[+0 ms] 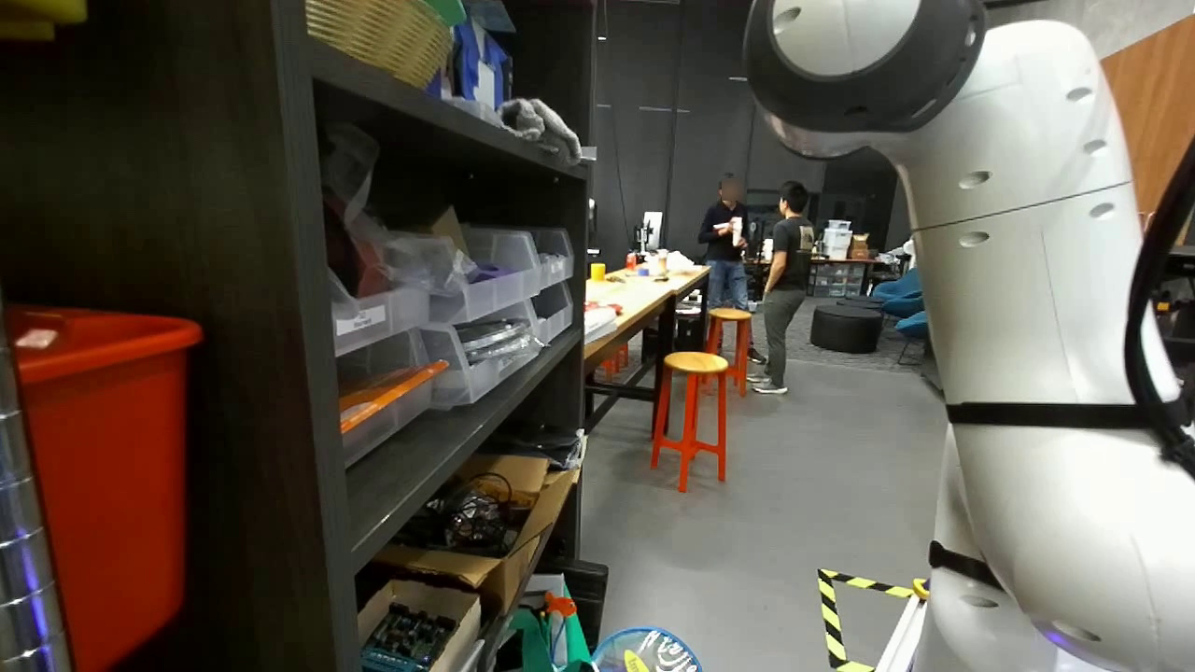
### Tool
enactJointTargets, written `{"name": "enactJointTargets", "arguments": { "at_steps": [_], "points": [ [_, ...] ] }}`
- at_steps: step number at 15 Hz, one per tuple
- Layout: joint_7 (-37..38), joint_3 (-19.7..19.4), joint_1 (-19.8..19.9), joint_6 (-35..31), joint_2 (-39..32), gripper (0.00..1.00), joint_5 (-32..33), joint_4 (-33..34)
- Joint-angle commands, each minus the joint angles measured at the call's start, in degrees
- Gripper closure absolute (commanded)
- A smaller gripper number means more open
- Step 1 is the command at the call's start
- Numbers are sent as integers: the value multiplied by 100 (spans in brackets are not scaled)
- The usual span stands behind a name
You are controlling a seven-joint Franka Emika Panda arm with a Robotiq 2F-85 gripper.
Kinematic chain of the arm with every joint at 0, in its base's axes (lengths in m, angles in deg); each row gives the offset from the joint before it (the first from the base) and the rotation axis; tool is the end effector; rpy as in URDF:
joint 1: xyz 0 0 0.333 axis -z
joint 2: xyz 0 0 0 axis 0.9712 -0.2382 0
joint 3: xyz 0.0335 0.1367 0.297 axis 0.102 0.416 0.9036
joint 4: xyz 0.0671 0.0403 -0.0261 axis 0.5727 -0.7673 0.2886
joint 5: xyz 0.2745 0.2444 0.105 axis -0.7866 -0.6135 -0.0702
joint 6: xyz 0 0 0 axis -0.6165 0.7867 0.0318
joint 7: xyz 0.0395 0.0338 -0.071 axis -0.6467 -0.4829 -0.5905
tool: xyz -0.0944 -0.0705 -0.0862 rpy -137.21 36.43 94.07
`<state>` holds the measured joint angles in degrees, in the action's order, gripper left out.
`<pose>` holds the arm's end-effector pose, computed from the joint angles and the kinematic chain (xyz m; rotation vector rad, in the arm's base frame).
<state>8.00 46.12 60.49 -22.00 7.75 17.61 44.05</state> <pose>0.4512 0.1508 0.8402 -2.7945 -1.3707 -0.3903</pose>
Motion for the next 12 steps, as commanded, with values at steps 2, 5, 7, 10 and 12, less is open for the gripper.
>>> {"name": "enactJointTargets", "arguments": {
  "at_steps": [2, 5, 7, 10, 12],
  "points": [
    [-128, -8, 32, -134, 111, 0, 20, -14],
    [-138, -17, 43, -292, 200, 0, 34, 69],
    [-132, 147, 128, -306, 195, 0, 132, 318],
    [-153, 182, 342, -325, 384, 0, 3, 135],
    [-107, 210, 607, -266, 402, 0, -202, 135]
  ]
}}
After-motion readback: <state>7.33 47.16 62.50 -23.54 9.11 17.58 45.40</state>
